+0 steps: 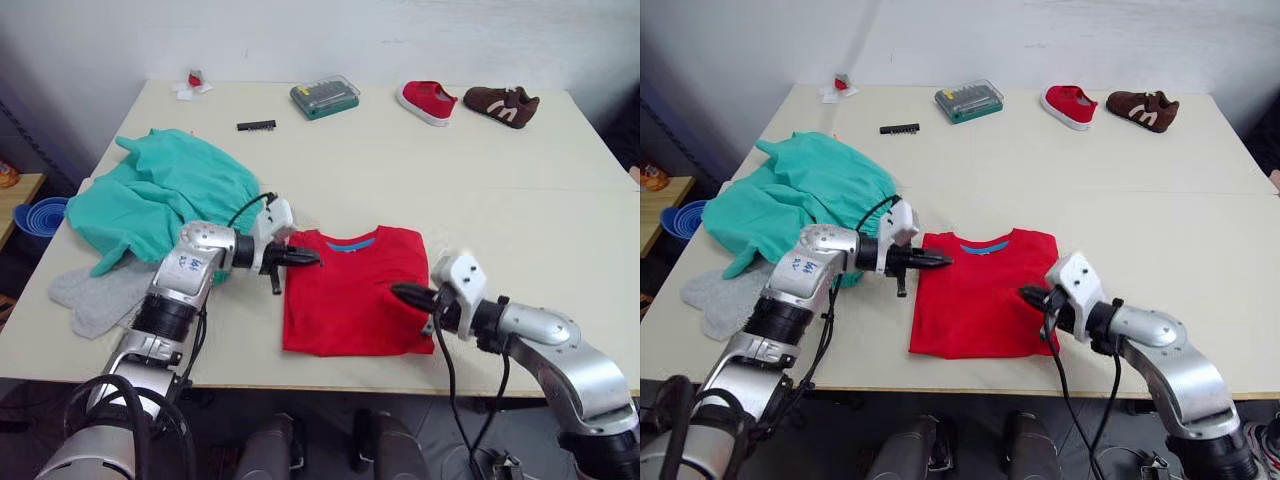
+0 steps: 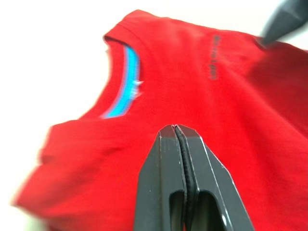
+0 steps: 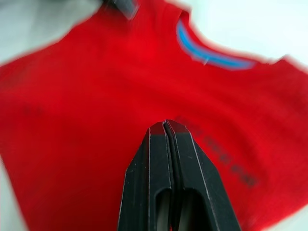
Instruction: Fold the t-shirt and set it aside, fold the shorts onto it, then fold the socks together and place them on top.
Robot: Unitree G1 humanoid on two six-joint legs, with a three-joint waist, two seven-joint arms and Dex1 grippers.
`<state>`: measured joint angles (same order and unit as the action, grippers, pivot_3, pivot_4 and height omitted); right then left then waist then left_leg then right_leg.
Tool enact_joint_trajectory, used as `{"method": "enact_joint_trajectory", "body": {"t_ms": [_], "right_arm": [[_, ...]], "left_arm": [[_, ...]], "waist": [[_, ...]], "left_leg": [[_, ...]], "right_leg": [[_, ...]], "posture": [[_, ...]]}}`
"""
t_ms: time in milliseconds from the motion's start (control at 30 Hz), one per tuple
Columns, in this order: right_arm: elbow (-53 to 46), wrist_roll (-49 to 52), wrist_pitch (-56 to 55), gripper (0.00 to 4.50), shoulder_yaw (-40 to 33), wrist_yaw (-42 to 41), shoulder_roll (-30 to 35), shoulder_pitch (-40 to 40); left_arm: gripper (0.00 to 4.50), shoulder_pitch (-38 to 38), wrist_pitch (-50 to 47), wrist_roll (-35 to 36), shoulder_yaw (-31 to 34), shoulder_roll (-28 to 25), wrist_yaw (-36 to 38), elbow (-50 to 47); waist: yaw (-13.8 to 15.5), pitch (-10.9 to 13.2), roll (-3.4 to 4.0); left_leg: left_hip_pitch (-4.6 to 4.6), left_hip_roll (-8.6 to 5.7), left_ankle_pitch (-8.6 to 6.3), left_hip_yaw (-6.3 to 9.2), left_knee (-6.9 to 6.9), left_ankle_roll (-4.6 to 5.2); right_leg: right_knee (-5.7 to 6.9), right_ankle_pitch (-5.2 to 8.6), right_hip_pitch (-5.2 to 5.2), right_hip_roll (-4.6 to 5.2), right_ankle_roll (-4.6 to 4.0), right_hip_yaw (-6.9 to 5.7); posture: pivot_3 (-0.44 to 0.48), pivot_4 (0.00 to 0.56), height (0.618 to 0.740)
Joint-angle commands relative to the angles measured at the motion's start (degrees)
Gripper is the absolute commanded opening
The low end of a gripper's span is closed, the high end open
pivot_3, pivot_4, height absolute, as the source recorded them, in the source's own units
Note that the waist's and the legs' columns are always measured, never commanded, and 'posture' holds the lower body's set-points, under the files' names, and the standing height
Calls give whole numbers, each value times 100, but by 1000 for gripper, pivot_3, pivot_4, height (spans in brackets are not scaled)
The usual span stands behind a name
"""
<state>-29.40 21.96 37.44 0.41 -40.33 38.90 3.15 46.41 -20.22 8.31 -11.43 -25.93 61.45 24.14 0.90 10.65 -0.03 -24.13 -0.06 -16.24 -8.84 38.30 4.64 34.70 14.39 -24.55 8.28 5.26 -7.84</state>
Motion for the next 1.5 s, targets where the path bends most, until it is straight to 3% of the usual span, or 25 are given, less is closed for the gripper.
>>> {"method": "enact_joint_trajectory", "body": {"t_ms": [33, 100, 167, 267, 333, 400, 500, 733, 767, 1033, 1167, 1400, 1500], "right_arm": [[-403, -134, -50, 0, 57, -53, 251, -417], [-526, -92, -65, 0, -15, -40, 296, -584], [-669, 369, 349, 0, -601, 232, 86, -597], [-748, 1648, 1259, 0, -1705, 320, -47, -482], [-507, 2679, 2124, 348, -2408, 307, 112, -410], [-255, 3428, 2787, 831, -2822, 373, 252, -322], [562, 4088, 3573, 1984, -2979, 300, 502, -116], [2346, 3898, 3962, 4395, -2342, 476, 325, 1115], [2514, 3807, 3925, 4500, -2219, 484, 270, 1257], [3197, 3205, 3948, 4500, -1026, 571, -431, 2050], [3317, 3228, 4089, 4500, -844, 441, -895, 2348], [3575, 2875, 3926, 4500, -573, 413, -1157, 2608], [3705, 2756, 3838, 3916, -794, 524, -1102, 2544]], "left_arm": [[17, 204, 865, -536, -144, -11, -317, 965], [17, 296, 1494, -834, -275, -39, -370, 1403], [17, 345, 1848, -818, -283, -42, -152, 1429], [17, 397, 1818, -366, 11, -7, 249, 1040], [389, 392, 1479, 213, 270, -26, 719, 471], [828, 370, 1087, 623, 437, -42, 1019, 30], [1839, 335, 459, 1106, 614, -17, 1123, -686], [4072, 17, 37, 1457, 521, -168, 1514, -1610], [4343, -19, -39, 1520, 529, -208, 1568, -1739], [4463, -275, -104, 1508, 562, -500, 1397, -2371], [4463, -382, -93, 1496, 566, -576, 1270, -2511], [4463, -351, 26, 1434, 577, -630, 1091, -2468], [4500, -371, 121, 1397, 536, -632, 1099, -2405]], "waist": [[24, 1, -1], [18, 1, -4], [44, 0, -8], [47, 1, -10], [49, 2, -11], [52, 3, -11], [37, 2, -11], [-44, 2, -11], [-67, 2, -11], [-126, -6, -21], [-201, -10, -27], [-266, -10, -26], [-248, -10, -26]], "left_leg": [[-1, 0, 0, 0, -2, 0], [-2, 0, 0, -4, -4, 0], [0, 3, -5, -4, -3, -12], [-2, 3, -11, -3, -4, -24], [-4, 3, -12, -1, -5, -21], [-7, 3, -12, 11, -7, -19], [-6, 2, -5, 18, -8, 2], [-3, -3, 7, 5, -8, 12], [-2, -1, 8, 5, -8, 11], [-1, -2, 12, 5, -7, 7], [7, 5, 16, 4, -9, -3], [6, 20, 18, 3, -20, -17], [7, 21, 18, 3, -19, -18]], "right_leg": [[-2, 0, -1, 0, 0, -1], [-6, 0, -4, -2, 0, 1], [-8, 0, -1, 0, 0, -1], [-12, -3, -1, 5, 4, 1], [-15, -4, -2, 8, 5, 1], [-20, -4, -1, 10, 5, -3], [-26, -3, 6, 10, 3, -6], [-24, -4, 9, 6, 6, -6], [-22, -4, 9, 4, 6, -7], [-13, -4, 9, 1, 6, -6], [-8, -4, 11, -3, 6, -3], [16, 0, 4, -24, -1, -1], [15, 0, 5, -26, -2, -1]], "posture": [[0, 150, 740], [0, 150, 740], [0, 150, 740], [0, 150, 740], [0, 150, 740], [0, 150, 740], [0, 150, 740], [0, 150, 740], [0, 150, 740], [0, 150, 740], [0, 150, 740], [0, 150, 740], [0, 150, 740]]}}
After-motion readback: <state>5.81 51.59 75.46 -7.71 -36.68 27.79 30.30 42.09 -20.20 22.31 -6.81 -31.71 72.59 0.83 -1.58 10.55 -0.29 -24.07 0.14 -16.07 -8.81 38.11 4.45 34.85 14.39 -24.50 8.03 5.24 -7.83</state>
